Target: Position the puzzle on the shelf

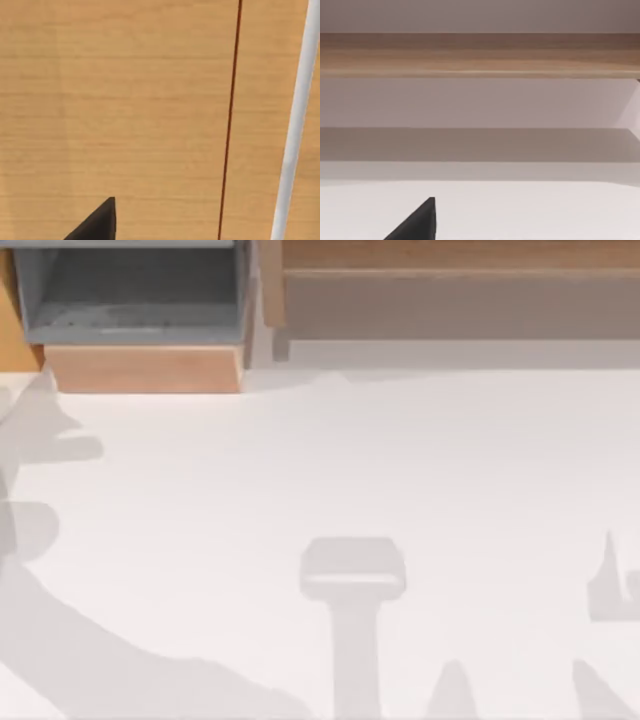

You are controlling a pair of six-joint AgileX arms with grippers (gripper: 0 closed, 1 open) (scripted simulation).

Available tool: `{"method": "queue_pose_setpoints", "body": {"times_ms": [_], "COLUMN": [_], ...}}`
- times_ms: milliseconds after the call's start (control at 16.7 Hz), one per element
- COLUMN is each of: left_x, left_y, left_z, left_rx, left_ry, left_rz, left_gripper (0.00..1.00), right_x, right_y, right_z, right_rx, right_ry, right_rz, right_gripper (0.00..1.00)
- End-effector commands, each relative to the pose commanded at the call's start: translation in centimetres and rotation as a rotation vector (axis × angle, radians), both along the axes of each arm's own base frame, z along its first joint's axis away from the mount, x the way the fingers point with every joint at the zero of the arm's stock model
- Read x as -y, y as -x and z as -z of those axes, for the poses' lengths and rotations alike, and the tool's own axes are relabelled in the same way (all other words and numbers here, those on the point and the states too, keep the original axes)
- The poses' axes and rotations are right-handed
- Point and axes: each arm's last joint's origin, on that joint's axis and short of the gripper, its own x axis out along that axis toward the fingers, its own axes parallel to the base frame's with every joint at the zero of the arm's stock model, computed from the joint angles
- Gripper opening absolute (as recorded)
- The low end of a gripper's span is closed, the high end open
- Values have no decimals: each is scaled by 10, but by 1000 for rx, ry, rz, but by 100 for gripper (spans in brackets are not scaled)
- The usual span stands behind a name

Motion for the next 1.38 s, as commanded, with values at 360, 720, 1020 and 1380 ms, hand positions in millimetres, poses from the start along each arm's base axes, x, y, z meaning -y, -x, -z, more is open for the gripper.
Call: {"method": "queue_pose_setpoints", "body": {"times_ms": [360, 720, 1020, 1380], "left_x": [2, 0, 0, 0], "left_y": [-1, -23, -25, -25], "left_z": [2, 1, 1, 1], "left_rx": [-3, 0, 0, 0], "left_ry": [-1, -4, -4, -4], "left_rz": [3, 0, 0, 0], "left_gripper": [100, 100, 92, 47], "right_x": [0, 0, 0, 0], "right_y": [0, 0, 0, 0], "right_z": [0, 0, 0, 0], "right_rx": [0, 0, 0, 0], "right_ry": [0, 0, 0, 0], "right_rz": [0, 0, 0, 0], "right_gripper": [100, 100, 100, 100]}}
